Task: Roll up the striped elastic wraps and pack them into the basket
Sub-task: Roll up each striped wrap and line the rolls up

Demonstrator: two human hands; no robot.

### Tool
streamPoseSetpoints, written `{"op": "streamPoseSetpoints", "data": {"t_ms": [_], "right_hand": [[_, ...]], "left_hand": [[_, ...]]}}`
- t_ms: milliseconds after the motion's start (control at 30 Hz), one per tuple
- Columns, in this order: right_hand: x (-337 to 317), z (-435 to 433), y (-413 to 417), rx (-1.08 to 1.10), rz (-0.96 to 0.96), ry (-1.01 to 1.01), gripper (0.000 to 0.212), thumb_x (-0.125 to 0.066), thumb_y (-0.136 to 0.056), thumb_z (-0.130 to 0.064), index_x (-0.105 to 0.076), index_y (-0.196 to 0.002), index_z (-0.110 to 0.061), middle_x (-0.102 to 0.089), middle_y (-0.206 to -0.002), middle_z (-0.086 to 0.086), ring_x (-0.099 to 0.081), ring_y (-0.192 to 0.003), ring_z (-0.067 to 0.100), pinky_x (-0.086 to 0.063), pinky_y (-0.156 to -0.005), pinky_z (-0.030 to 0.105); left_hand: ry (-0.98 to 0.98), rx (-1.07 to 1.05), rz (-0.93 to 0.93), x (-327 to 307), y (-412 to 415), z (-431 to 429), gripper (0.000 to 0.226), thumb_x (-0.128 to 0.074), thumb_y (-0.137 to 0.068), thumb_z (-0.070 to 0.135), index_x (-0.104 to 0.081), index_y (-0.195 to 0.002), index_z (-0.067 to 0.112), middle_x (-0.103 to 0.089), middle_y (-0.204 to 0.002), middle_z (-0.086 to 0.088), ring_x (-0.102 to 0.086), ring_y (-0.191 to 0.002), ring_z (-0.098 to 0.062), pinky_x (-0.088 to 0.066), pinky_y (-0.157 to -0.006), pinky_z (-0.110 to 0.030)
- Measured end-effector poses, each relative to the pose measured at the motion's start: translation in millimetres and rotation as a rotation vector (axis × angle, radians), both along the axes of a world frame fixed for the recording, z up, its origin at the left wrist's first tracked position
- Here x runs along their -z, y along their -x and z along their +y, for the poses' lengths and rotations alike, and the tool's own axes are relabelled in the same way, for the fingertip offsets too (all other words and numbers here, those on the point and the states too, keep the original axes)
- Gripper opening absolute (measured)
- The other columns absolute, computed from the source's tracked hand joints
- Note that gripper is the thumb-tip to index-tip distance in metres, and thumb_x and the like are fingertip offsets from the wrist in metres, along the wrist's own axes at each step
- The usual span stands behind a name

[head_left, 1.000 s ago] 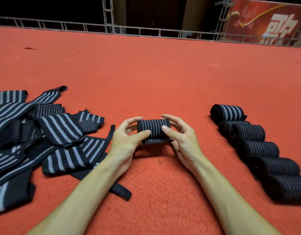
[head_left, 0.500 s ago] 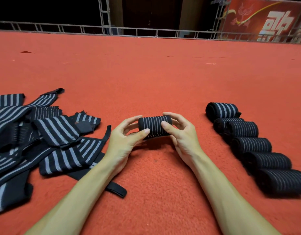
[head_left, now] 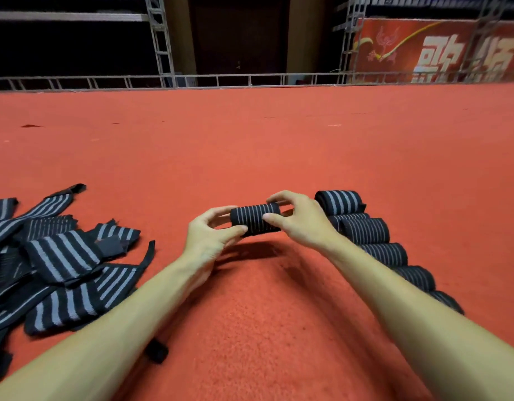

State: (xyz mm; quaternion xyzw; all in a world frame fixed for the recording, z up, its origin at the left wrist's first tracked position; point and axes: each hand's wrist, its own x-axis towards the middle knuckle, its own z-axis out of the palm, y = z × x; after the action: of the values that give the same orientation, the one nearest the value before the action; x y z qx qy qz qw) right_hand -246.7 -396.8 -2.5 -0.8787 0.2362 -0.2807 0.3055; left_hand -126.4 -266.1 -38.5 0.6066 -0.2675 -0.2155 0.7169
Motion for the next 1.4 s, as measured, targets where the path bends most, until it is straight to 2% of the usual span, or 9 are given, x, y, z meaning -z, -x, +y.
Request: {"op": "streamPoseSetpoints", "data": {"t_ms": [267,367,467,600,700,933,1133,1300,1400], "right_hand": [[-9,-80,45,0.293,0.128,0.174,0.027,-0.059,-0.081,-0.011,-0.069,-0.106,-0.016,-0.069,-0.107,0.006,-0.061,-0.102,0.022,-0.040,-0.081,0.023],[-8,-91,49,0.301,0.146,0.177,0.027,-0.059,-0.082,-0.010,-0.069,-0.106,-0.014,-0.069,-0.107,0.007,-0.061,-0.100,0.022,-0.042,-0.079,0.024],[-3,-93,45,0.305,0.162,0.182,0.027,-0.058,-0.082,-0.011,-0.068,-0.107,-0.015,-0.066,-0.109,0.007,-0.060,-0.103,0.023,-0.039,-0.078,0.023],[2,-75,37,0.299,0.186,0.184,0.030,-0.056,-0.082,-0.011,-0.067,-0.110,-0.016,-0.063,-0.114,0.010,-0.056,-0.107,0.025,-0.038,-0.085,0.025],[-2,-53,31,0.266,0.203,0.196,0.034,-0.053,-0.083,-0.009,-0.066,-0.114,-0.015,-0.058,-0.117,0.012,-0.052,-0.113,0.026,-0.037,-0.090,0.026],[-3,32,0,0.073,0.273,0.190,0.037,-0.052,-0.082,-0.003,-0.065,-0.115,-0.012,-0.059,-0.113,0.013,-0.055,-0.107,0.027,-0.033,-0.091,0.024],[9,111,-50,-0.139,0.391,0.144,0.033,-0.056,-0.085,-0.011,-0.063,-0.117,-0.015,-0.064,-0.116,0.008,-0.059,-0.105,0.024,-0.038,-0.088,0.023],[19,164,-89,-0.259,0.460,0.115,0.024,-0.055,-0.092,-0.027,-0.068,-0.107,-0.013,-0.070,-0.110,0.008,-0.062,-0.103,0.021,-0.040,-0.079,0.024],[29,181,-102,-0.246,0.472,0.138,0.031,-0.054,-0.093,-0.035,-0.067,-0.089,-0.008,-0.071,-0.095,0.010,-0.063,-0.092,0.024,-0.037,-0.068,0.029]], "left_hand": [[-0.125,0.117,-0.090,7,9,-87,0.034,-0.073,-0.073,-0.011,-0.064,-0.093,0.015,-0.066,-0.093,-0.004,-0.064,-0.067,0.001,-0.056,-0.059,-0.018],[-0.223,0.165,-0.244,17,11,-104,0.032,-0.075,-0.075,-0.003,-0.062,-0.097,0.017,-0.067,-0.095,-0.003,-0.065,-0.074,-0.006,-0.059,-0.069,-0.030],[-0.315,0.124,-0.506,26,11,-112,0.031,-0.077,-0.076,0.012,-0.060,-0.100,0.022,-0.068,-0.095,0.003,-0.064,-0.085,-0.012,-0.053,-0.072,-0.022],[-0.413,0.149,-0.600,27,5,-103,0.046,-0.076,-0.079,0.020,-0.057,-0.121,0.022,-0.062,-0.123,-0.004,-0.058,-0.108,-0.010,-0.044,-0.101,-0.030],[-0.477,0.152,-0.650,14,-3,-77,0.053,-0.072,-0.083,0.022,-0.051,-0.132,0.020,-0.056,-0.132,-0.005,-0.049,-0.124,-0.019,-0.038,-0.106,-0.033],[-0.538,0.172,-0.827,-13,-39,46,0.024,-0.064,-0.085,0.010,-0.060,-0.096,0.031,-0.058,-0.104,-0.001,-0.055,-0.098,-0.010,-0.043,-0.092,-0.028],[-0.596,-0.009,-0.932,-17,-79,164,0.026,-0.061,-0.083,0.001,-0.065,-0.103,0.017,-0.059,-0.099,0.003,-0.056,-0.092,-0.007,-0.036,-0.081,-0.007],[-0.684,-0.142,-0.970,11,-105,227,0.018,-0.059,-0.088,0.013,-0.066,-0.102,0.021,-0.057,-0.099,0.009,-0.055,-0.102,-0.013,-0.043,-0.097,-0.037],[-0.674,-0.180,-0.996,28,-97,233,0.027,-0.045,-0.092,0.035,-0.066,-0.107,0.025,-0.054,-0.106,0.012,-0.048,-0.109,-0.009,-0.038,-0.100,-0.033]]}}
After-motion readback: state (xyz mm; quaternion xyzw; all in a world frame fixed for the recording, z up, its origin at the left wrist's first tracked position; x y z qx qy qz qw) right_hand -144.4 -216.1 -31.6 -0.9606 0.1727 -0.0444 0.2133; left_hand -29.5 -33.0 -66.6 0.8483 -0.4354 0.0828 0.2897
